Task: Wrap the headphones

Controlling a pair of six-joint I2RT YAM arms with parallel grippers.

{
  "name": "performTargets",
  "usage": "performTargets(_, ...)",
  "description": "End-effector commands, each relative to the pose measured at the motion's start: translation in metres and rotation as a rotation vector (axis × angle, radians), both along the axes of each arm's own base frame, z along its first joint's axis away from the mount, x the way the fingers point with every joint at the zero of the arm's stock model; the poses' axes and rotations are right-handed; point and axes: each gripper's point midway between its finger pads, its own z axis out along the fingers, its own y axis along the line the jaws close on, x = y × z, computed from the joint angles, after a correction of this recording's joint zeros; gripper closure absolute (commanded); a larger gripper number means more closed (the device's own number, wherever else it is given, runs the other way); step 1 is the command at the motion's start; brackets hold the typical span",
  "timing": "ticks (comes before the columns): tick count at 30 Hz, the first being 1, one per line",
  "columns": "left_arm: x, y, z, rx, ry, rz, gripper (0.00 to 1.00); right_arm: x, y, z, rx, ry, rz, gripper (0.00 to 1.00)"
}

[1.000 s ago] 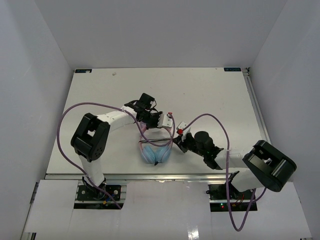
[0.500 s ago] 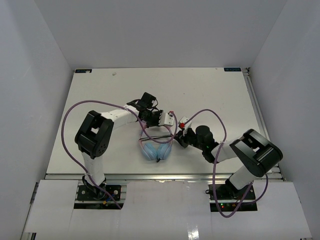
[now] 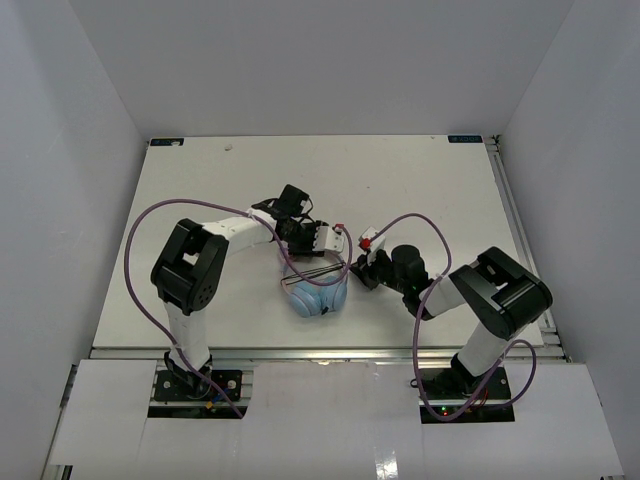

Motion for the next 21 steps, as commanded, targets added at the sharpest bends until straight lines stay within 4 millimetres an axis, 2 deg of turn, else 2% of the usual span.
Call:
performTargets(1,-0.002,0.002,-0.007,0.016,0.026,-0.011,0.44,0.024,0.008,0.023,0.043,-0.092,-0.010,0.84)
performTargets(3,-0.001,0.001,-0.006,0.010,0.022,-0.012,0.35,0.026,0.009,0.020,0.042,-0.085,-0.013,0.83)
performTargets(4,-0.001,0.001,-0.006,0.009,0.021,-0.012,0.14,0.027,0.009,0.019,0.043,-0.080,-0.014,0.82)
performTargets(5,-0.001,0.001,-0.005,0.007,0.019,-0.012,0.02,0.028,0.009,0.019,0.045,-0.078,-0.014,0.80)
performTargets(10,-0.001,-0.002,0.003,-0.015,0.015,-0.014,0.02,0.035,0.010,0.017,0.051,-0.067,-0.035,0.74)
performTargets(15,0.002,-0.010,0.024,-0.074,0.015,0.018,0.02,0.040,0.002,0.018,0.062,-0.048,-0.087,0.64)
performTargets(21,0.005,-0.014,0.046,-0.140,0.007,0.060,0.02,0.040,-0.009,0.018,0.051,-0.013,-0.139,0.58)
